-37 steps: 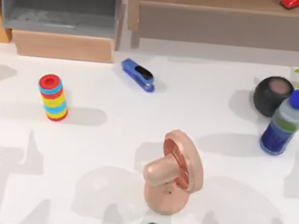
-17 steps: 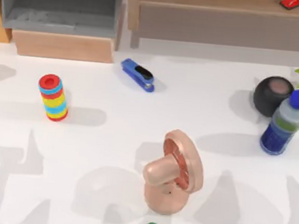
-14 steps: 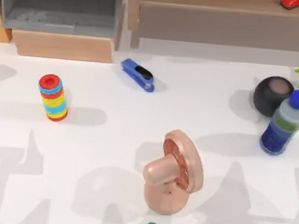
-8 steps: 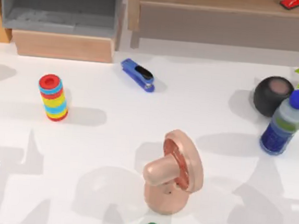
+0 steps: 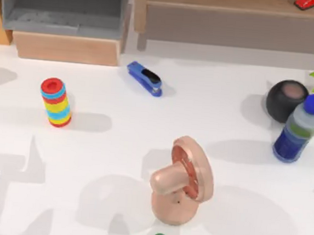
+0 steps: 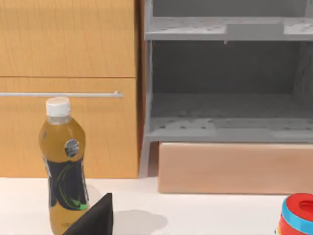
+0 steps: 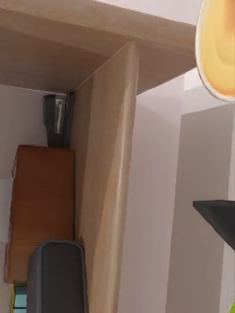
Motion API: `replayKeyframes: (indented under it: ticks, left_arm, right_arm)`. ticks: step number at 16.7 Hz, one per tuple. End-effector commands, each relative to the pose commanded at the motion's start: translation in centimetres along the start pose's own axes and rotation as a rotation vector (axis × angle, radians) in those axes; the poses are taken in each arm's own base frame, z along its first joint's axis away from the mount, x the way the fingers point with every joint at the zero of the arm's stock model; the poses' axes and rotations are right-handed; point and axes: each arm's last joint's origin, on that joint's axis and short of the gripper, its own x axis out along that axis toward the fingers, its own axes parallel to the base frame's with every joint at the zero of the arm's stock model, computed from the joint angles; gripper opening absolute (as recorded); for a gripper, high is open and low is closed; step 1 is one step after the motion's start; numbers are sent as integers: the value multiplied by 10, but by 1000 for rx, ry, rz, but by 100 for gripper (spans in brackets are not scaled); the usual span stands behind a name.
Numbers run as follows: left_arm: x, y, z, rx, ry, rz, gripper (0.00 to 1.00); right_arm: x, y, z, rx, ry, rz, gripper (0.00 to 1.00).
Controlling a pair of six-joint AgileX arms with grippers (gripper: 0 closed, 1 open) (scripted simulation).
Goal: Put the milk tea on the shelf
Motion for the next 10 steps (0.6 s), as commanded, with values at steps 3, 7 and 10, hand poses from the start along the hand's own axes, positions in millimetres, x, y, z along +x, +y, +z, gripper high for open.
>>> replayKeyframes:
  ticks: [3,7,10]
  left_arm:
    - [0,0,0,0,0,0,100]
    - [0,0,0,0,0,0,100]
    - [0,0,0,0,0,0,100]
  right_arm:
    - [-4,-20,-32,2,8,4,100]
    - [-17,-33,-69,43,39,4,100]
    - [-24,-35,-85,79,65,3,100]
